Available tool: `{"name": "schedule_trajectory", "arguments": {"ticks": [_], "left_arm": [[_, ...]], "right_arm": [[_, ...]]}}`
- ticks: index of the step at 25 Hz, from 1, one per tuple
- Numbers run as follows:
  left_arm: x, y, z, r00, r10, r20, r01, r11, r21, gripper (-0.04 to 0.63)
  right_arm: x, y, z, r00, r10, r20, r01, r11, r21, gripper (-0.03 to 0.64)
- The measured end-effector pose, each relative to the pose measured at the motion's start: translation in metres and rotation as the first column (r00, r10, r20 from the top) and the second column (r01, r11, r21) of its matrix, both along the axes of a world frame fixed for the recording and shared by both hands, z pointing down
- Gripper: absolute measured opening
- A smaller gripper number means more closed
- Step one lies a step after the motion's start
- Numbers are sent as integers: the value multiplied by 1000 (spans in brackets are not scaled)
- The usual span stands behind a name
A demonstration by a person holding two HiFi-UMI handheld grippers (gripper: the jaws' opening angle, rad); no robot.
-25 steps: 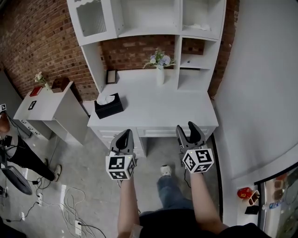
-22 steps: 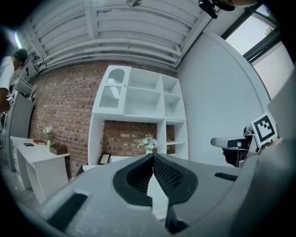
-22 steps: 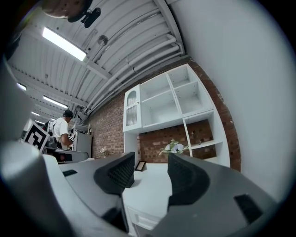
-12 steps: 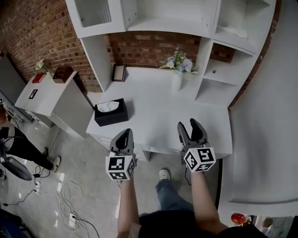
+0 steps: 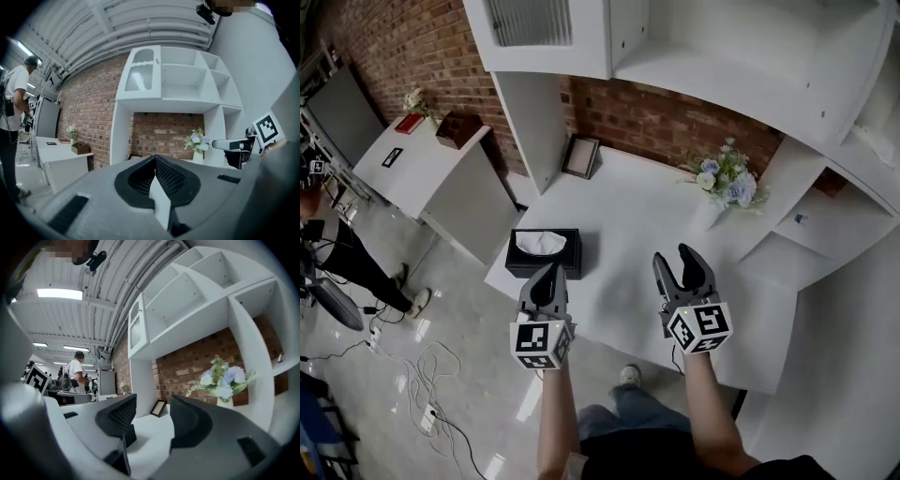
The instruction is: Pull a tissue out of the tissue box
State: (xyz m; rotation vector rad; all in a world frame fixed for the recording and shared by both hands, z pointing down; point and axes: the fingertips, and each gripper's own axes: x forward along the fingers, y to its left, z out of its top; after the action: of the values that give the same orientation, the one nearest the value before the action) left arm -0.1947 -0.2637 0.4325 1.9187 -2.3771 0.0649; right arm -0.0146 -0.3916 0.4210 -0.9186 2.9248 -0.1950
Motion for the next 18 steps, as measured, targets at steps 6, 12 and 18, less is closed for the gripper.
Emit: {"name": "schedule_trajectory", "arguments": {"ticks": [6,12,18], "left_arm": [[-33,-13,13,997,-79,-1,79,996,-35,9],[-54,-24,23,994,-112,-14,111,992,-62,8],[-77,-30,30,991,-125,-47,122,990,-65,9]], "right_arm": [[-49,-31,12,996,-87,5,88,996,-34,204],[-86,-39,22,987,-157,-12,156,986,-52,204],[-137,-33,24,960,-267,-88,265,964,-39,204]]}}
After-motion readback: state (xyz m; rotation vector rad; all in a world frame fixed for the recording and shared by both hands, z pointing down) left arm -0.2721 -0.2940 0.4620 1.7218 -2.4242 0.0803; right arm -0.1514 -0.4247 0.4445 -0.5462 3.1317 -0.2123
